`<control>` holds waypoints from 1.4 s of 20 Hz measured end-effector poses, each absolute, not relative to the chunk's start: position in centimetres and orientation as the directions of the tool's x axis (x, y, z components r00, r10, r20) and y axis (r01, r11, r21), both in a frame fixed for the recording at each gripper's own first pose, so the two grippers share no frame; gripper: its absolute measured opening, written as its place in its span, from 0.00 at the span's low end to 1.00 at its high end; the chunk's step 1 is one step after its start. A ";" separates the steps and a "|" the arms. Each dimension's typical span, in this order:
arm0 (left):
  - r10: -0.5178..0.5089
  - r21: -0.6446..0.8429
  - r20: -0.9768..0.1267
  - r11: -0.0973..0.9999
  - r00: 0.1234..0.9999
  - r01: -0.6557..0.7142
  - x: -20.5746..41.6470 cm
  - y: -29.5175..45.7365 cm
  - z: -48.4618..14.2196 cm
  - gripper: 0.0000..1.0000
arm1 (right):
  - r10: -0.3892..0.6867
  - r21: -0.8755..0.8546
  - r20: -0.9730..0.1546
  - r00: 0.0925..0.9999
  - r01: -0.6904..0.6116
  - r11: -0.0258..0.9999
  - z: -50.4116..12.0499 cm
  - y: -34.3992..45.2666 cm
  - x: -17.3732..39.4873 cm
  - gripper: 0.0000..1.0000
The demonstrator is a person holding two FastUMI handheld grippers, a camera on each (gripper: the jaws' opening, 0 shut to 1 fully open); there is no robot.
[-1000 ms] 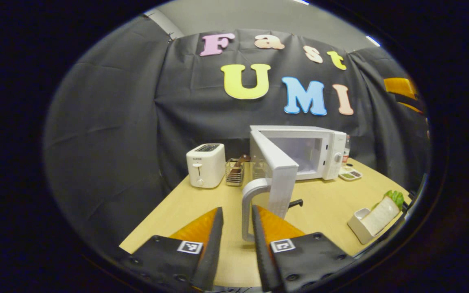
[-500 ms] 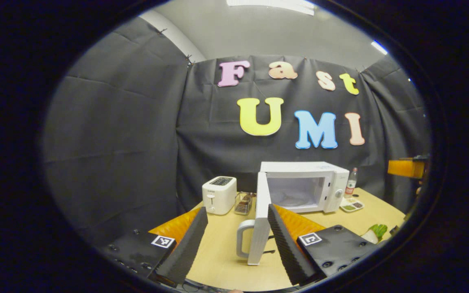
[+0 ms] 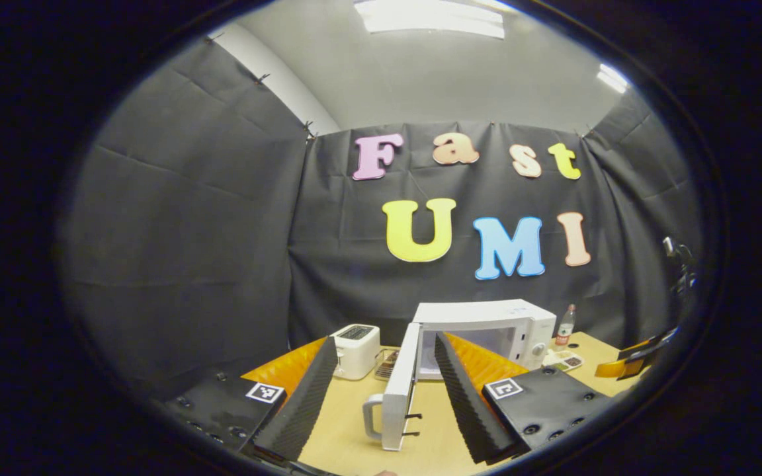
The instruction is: Open the microwave oven with the left hand, put the food in, and close the microwave oven.
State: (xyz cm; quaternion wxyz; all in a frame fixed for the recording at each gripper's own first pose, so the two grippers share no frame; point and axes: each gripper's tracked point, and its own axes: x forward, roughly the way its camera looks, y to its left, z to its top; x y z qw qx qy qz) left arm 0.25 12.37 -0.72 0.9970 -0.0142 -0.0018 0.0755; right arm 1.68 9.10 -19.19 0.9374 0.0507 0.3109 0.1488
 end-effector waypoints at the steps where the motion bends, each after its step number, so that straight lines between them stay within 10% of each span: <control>1: 0.149 -0.025 0.006 0.988 0.989 -0.149 0.2 12.0 -0.4 0.98 | 0.322 0.199 -0.590 0.740 -0.254 0.947 -20.0 9.0 1.2 0.98; 17: 0.213 0.020 0.007 0.977 0.977 -0.213 -2.3 8.7 0.6 0.92 | 0.511 0.470 -0.792 0.332 -0.201 0.859 -29.8 10.1 -5.3 0.95; 24: 0.259 0.004 0.020 0.966 0.966 -0.259 -4.1 8.4 1.0 0.98 | 0.612 0.583 -0.754 0.241 -0.184 0.791 -29.3 11.2 -6.9 0.41; 28: 0.270 -0.003 0.013 0.963 0.963 -0.270 -3.9 9.0 0.7 0.98 | 0.622 0.572 -0.725 0.296 -0.245 0.783 -27.5 11.4 -6.2 0.41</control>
